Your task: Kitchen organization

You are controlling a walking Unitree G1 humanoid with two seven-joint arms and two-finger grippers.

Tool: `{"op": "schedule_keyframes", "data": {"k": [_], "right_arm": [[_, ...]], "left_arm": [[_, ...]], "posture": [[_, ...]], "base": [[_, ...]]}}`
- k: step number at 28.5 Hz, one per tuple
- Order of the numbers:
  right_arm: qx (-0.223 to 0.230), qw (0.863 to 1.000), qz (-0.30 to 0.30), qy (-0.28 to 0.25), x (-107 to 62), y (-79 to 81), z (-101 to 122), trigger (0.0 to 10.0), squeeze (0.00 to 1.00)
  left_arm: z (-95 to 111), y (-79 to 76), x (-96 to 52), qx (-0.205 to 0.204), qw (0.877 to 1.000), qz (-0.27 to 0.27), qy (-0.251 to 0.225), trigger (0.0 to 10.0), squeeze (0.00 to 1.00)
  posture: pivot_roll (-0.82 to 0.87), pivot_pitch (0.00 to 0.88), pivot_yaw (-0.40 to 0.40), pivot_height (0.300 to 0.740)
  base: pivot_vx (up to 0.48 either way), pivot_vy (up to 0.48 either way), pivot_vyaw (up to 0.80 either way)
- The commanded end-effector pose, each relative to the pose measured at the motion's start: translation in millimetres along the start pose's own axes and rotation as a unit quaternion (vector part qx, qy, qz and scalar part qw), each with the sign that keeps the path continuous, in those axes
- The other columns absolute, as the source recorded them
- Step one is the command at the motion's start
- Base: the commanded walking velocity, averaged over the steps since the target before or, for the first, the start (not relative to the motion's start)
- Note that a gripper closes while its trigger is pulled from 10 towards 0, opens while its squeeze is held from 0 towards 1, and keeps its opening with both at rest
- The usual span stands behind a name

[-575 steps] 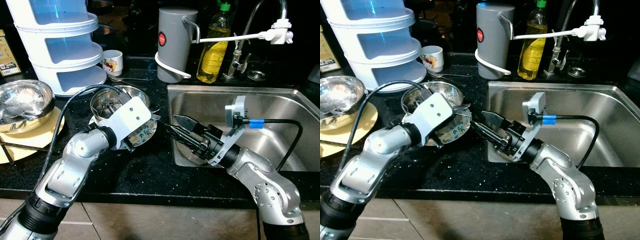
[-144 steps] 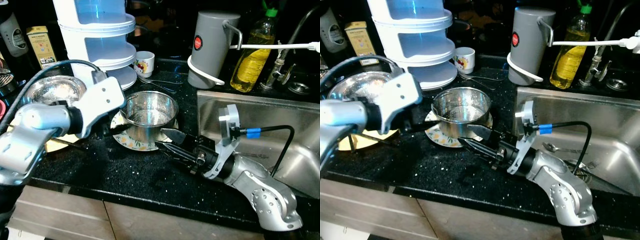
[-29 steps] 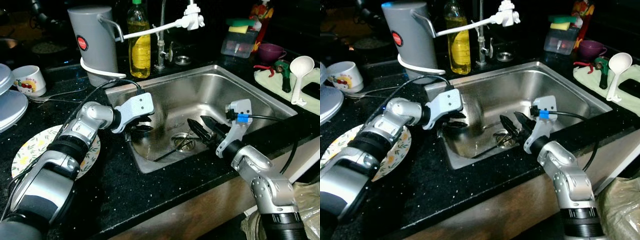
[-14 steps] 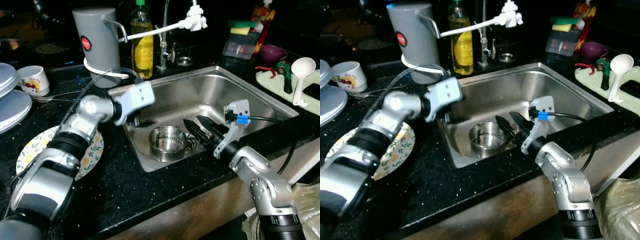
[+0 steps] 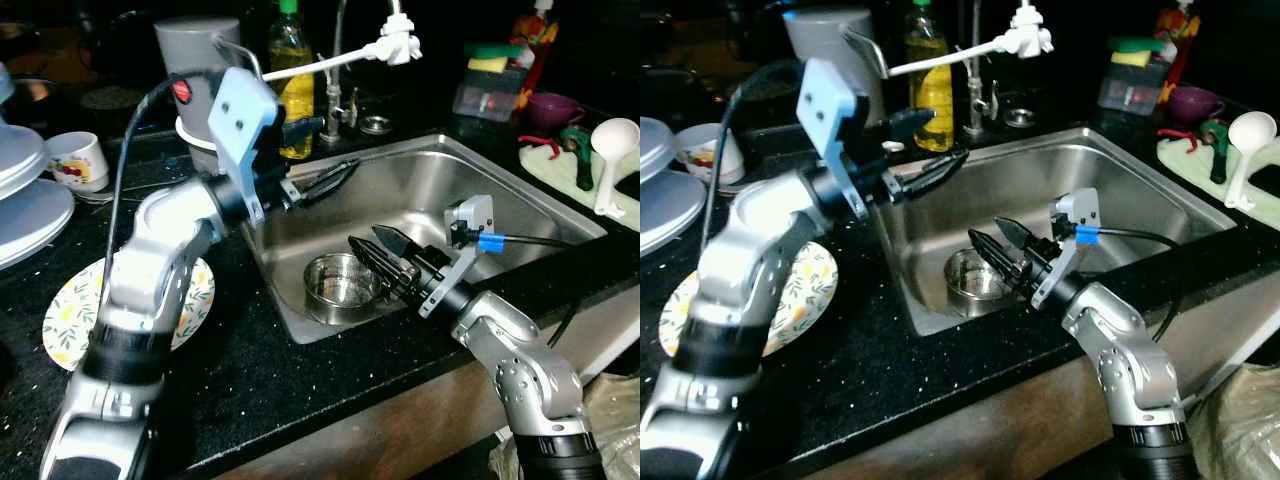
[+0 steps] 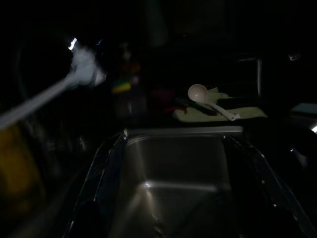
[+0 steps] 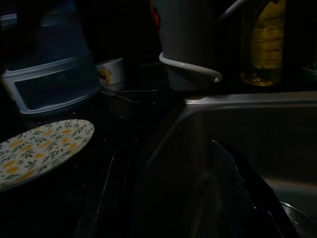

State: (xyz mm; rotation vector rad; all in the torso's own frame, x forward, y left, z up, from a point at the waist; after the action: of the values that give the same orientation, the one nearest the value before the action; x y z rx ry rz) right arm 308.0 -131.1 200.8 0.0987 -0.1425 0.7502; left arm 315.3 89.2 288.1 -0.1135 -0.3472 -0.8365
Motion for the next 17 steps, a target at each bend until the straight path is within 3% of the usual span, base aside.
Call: {"op": "schedule_keyframes", "data": {"k": [1, 3, 6, 10, 17], "right_arm": [[0.003, 1.0, 0.014, -0.01, 1.7, 3.9, 3, 10.0, 0.0], [0.006, 1.0, 0.026, -0.011, 3.2, 5.9, 3, 10.0, 0.0], [0.009, 0.999, 0.038, -0.007, 4.4, 7.9, 2, 10.0, 0.0], [0.01, 0.999, 0.045, -0.005, 5.4, 9.1, 0, 10.0, 0.0], [0.01, 0.998, 0.06, 0.0, 6.7, 11.6, -1, 10.0, 0.0]], "left_arm": [[2, 1.2, -3.8, -0.017, 1.0, 0.021, 0.0, 10.0, 0.0], [-3, -0.7, -18.9, -0.065, 0.995, 0.076, -0.001, 10.0, 0.0], [-4, -8.6, -31.5, -0.097, 0.989, 0.112, 0.007, 10.0, 0.0], [-5, -13.3, -38.0, -0.111, 0.984, 0.137, 0.011, 10.0, 0.0], [-11, -17.0, -61.8, -0.141, 0.962, 0.235, 0.025, 10.0, 0.0]], "posture": [[-0.04, 0.0, -0.012, 0.74], [-0.02, 0.0, -0.014, 0.74], [-0.01, 0.0, -0.014, 0.74], [0.0, 0.0, -0.014, 0.74], [0.01, 0.0, -0.018, 0.74]], "base": [[0.0, 0.0, 0.0], [0.0, 0.0, 0.0], [0.0, 0.0, 0.0], [0.0, 0.0, 0.0], [0.0, 0.0, 0.0]]}}
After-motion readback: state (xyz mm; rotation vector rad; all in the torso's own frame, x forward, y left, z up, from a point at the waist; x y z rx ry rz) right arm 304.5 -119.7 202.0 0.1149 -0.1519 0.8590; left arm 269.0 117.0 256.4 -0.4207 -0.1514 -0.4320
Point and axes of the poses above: a point about 5 cm out from each wrist's last joint towards the gripper, its own x axis pointing out of the wrist towards the gripper, its own z axis along the axis of the wrist's last joint, y = z × x, the point moved 2 cm from there along x, pointing out of the wrist towards the gripper, and after that the axes turned 6 degrees about -x, right-handed, at the moved point
